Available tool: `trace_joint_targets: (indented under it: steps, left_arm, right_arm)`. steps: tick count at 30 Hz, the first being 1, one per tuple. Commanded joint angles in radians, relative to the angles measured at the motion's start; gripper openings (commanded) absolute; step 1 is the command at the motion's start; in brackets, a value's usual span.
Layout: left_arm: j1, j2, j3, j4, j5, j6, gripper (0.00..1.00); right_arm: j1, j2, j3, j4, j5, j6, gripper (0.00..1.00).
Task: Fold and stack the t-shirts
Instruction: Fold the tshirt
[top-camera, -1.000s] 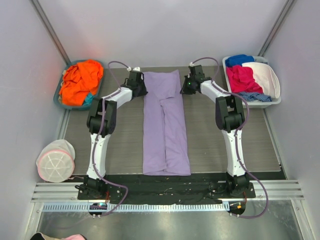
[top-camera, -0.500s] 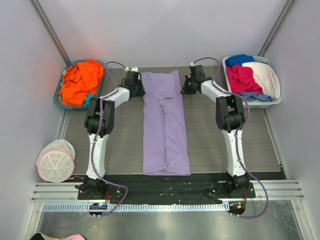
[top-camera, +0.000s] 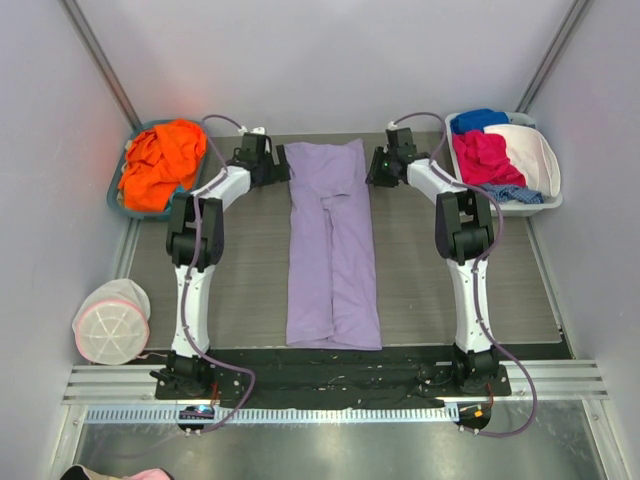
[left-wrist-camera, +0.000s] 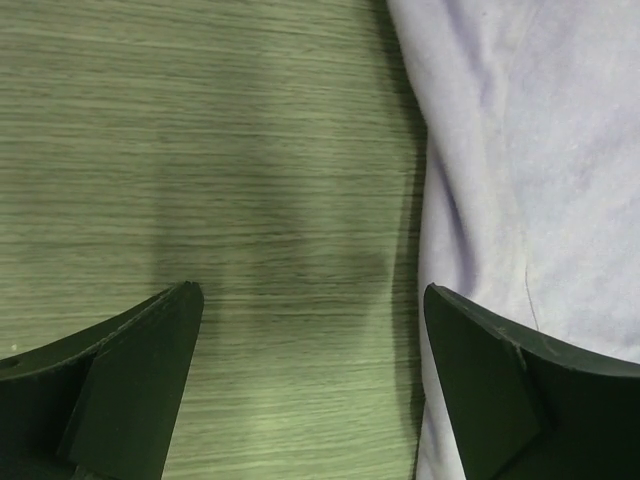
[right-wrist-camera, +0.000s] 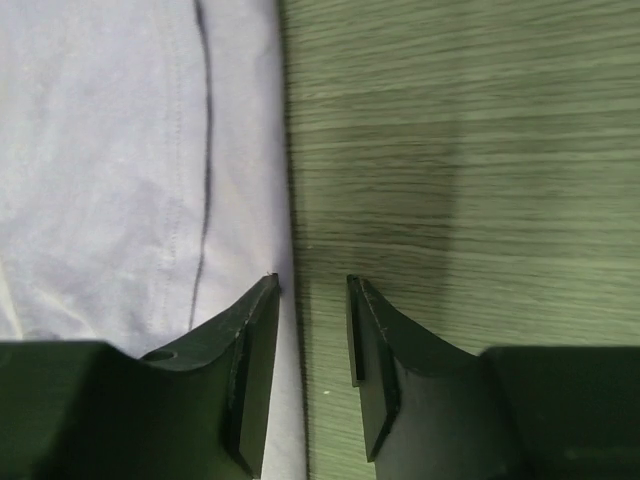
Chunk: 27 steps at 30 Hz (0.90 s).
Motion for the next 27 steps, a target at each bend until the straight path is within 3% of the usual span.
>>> trace_joint_targets:
  steps: [1, 7, 11, 17, 20, 27]
  left_arm:
    - [0.020, -0.062, 0.033, -0.039, -0.001, 0.007, 0.99]
    - [0.040, -0.243, -0.074, -0.046, 0.057, -0.091, 1.00]
    - [0.035, -0.427, -0.380, 0.018, 0.092, -0.215, 0.99]
    - [-0.067, -0.743, -0.832, 0.124, 0.034, -0.306, 0.98]
    - [-0.141, -0.886, -1.017, 0.162, -0.015, -0.373, 0.98]
    - [-0.308, -1.161, -1.266, 0.124, -0.099, -0.462, 0.97]
  right_arm:
    - [-0.030, -0.048, -0.028, -0.089, 0.066, -0.013, 0.42]
    - [-0.034, -0.155, -0.057, -0.104, 0.055, -0.007, 0.47]
    - [-0.033, -0.255, -0.178, -0.119, 0.005, 0.025, 0.48]
    - [-0.031, -0.506, -0.580, -0.003, -0.063, 0.105, 0.48]
    - [-0.016, -0.639, -0.759, 0.013, -0.080, 0.124, 0.56]
    - [0.073, -0.942, -1.086, -0.007, -0.049, 0.199, 0.73]
